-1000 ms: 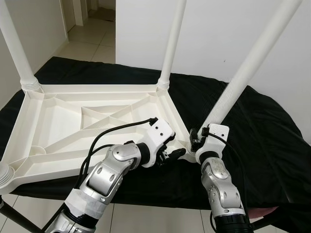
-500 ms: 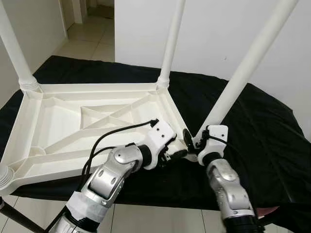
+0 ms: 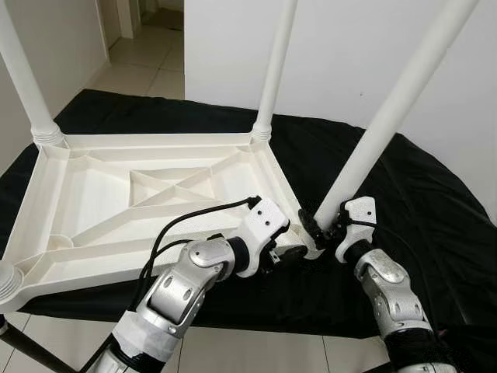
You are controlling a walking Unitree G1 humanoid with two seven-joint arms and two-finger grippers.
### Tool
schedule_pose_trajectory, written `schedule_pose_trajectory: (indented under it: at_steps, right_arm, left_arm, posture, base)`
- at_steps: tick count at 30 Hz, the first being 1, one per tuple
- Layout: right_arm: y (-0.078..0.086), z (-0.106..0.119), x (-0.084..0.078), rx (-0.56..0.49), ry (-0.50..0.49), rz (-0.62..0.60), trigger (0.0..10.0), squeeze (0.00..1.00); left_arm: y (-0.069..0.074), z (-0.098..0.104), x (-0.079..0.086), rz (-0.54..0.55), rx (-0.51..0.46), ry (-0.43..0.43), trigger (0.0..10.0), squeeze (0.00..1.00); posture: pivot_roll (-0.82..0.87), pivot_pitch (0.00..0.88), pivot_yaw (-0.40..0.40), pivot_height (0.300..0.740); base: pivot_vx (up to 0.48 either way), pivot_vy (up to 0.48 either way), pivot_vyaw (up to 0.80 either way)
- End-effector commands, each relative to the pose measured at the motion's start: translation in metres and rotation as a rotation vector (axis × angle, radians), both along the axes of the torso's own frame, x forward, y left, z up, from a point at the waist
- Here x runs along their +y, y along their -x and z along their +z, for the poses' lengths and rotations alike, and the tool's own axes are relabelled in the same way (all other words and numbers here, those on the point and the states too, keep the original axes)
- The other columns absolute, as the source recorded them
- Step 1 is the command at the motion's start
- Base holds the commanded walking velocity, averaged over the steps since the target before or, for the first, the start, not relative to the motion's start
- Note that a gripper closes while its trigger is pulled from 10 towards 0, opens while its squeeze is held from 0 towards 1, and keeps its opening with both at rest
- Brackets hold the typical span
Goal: Building children table
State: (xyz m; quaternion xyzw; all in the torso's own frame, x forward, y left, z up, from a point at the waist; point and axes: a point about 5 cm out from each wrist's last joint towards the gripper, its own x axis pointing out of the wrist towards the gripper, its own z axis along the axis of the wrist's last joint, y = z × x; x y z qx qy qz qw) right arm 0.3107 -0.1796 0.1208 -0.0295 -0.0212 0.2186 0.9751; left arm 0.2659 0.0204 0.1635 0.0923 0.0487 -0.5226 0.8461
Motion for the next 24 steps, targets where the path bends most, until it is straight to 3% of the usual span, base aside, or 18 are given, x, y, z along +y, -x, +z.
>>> schedule_pose_trajectory:
  at_steps: [1,8,12,24]
  right_arm:
    - [-0.003,-0.004,0.000,0.023,0.010,0.040,10.0,0.00]
    - [-0.009,-0.016,0.007,0.070,0.017,0.118,10.0,0.00]
    - [-0.009,-0.021,0.009,0.112,-0.029,0.211,10.0,0.00]
    - [0.005,-0.023,0.026,0.106,-0.113,0.321,10.0,0.00]
  left_arm:
    - [0.004,0.000,-0.004,-0.001,0.005,0.007,10.0,0.00]
    - [0.003,0.001,-0.003,0.009,0.006,0.010,10.0,0.00]
    - [0.003,0.002,0.001,0.022,0.004,0.006,10.0,0.00]
    - [0.000,0.006,0.012,0.047,-0.007,0.002,10.0,0.00]
  posture:
    - [0.00,0.000,-0.112,0.740]
    - [0.01,0.000,-0.116,0.740]
    - [0.01,0.000,-0.116,0.740]
    - [0.02,0.000,-0.125,0.740]
  base:
    - [0.000,0.000,0.00]
    - [0.000,0.000,0.00]
    - [0.000,0.000,0.00]
    - [0.000,0.000,0.00]
